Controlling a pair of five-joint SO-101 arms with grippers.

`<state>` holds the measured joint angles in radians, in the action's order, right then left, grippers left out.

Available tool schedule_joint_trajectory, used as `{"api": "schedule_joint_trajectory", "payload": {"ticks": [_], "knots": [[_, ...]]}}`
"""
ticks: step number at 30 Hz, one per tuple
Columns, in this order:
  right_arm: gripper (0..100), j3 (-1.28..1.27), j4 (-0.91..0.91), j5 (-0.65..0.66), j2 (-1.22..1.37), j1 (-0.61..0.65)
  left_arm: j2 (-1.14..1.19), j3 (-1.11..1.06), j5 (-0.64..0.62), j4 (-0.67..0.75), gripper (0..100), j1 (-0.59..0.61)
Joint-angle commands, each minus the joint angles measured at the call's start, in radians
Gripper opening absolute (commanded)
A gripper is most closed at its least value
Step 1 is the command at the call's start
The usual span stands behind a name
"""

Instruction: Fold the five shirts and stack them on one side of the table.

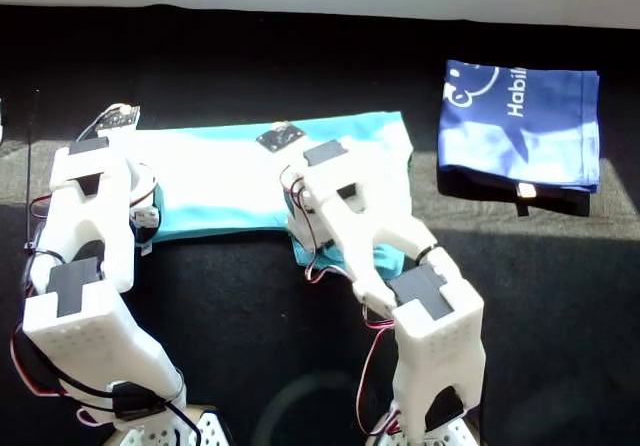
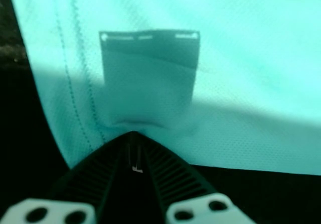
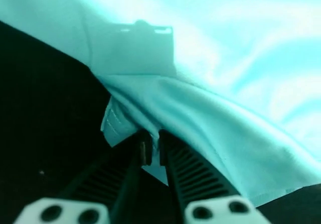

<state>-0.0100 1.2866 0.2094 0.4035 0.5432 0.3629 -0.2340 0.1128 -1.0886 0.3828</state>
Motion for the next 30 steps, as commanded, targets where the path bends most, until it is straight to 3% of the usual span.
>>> {"api": "schedule_joint_trajectory", "payload": {"ticks": [1, 11, 17, 25, 30], "knots": [[0.5, 0.079, 0.059, 0.009, -0.01, -0.036, 0.002, 0.001, -0.006, 0.04, 1, -0.01], [0.5, 0.341, 0.295, 0.011, -0.007, -0.03, 0.004, 0.001, -0.006, 0.04, 1, -0.012], [0.5, 0.34, 0.311, 0.011, -0.005, -0.03, 0.004, 0.001, -0.006, 0.04, 1, -0.012], [0.5, 0.338, 0.383, 0.083, -0.002, 0.094, 0.004, 0.001, -0.006, 0.04, 1, -0.012], [1.0, 0.338, 0.341, 0.084, 0.001, 0.091, 0.004, 0.001, -0.006, 0.04, 1, -0.012]]}}
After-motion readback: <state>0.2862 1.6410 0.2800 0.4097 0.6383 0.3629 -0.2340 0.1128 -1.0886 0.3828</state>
